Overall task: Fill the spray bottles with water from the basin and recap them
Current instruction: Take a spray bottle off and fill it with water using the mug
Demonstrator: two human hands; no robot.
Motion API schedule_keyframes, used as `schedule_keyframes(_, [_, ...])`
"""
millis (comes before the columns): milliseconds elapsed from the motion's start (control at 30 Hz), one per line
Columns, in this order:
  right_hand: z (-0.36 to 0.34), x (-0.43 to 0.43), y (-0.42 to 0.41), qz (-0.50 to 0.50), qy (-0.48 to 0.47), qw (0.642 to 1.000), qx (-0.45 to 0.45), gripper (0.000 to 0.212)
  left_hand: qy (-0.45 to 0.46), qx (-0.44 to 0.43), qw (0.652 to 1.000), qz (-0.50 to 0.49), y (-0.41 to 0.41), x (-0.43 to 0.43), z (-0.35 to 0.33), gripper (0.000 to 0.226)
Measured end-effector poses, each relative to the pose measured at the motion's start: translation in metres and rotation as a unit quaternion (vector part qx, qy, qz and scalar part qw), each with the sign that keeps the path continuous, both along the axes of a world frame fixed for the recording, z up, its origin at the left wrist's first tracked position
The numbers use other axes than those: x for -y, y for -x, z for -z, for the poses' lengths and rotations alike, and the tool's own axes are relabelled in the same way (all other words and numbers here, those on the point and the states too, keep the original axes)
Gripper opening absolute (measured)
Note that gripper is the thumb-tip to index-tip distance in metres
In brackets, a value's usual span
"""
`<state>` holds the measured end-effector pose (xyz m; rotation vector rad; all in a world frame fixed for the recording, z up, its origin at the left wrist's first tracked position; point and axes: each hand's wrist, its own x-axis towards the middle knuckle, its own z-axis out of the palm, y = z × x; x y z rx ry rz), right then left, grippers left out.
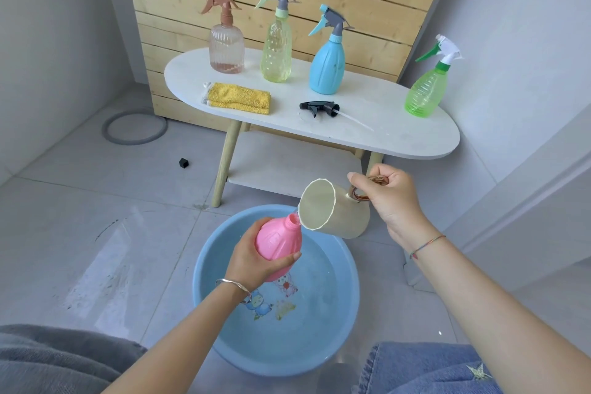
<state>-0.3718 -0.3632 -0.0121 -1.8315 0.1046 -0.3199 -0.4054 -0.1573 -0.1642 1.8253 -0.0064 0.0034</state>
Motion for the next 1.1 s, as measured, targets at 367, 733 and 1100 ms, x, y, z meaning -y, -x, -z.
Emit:
schedule_keyframes(367, [-0.0055, -0.0062, 0.0001, -0.01, 0.028, 0.999, 0.032, 0.045, 0.006, -0.011, 1.0, -0.008, 0.002, 0.0034, -0.0004, 0.074])
schedule_keyframes(733, [-0.0089, -0.0069, 0.0008, -0.016, 0.06, 0.997, 0.039, 0.05, 0.014, -0.009, 1.0, -0.014, 0.0033, 0.0083, -0.0044, 0.073])
schedule_keyframes(1100, [-0.0104, -0.0072, 0.0005, -0.013, 0.093, 0.994, 0.053, 0.05, 0.013, -0.003, 1.0, -0.008, 0.004, 0.01, -0.0045, 0.068])
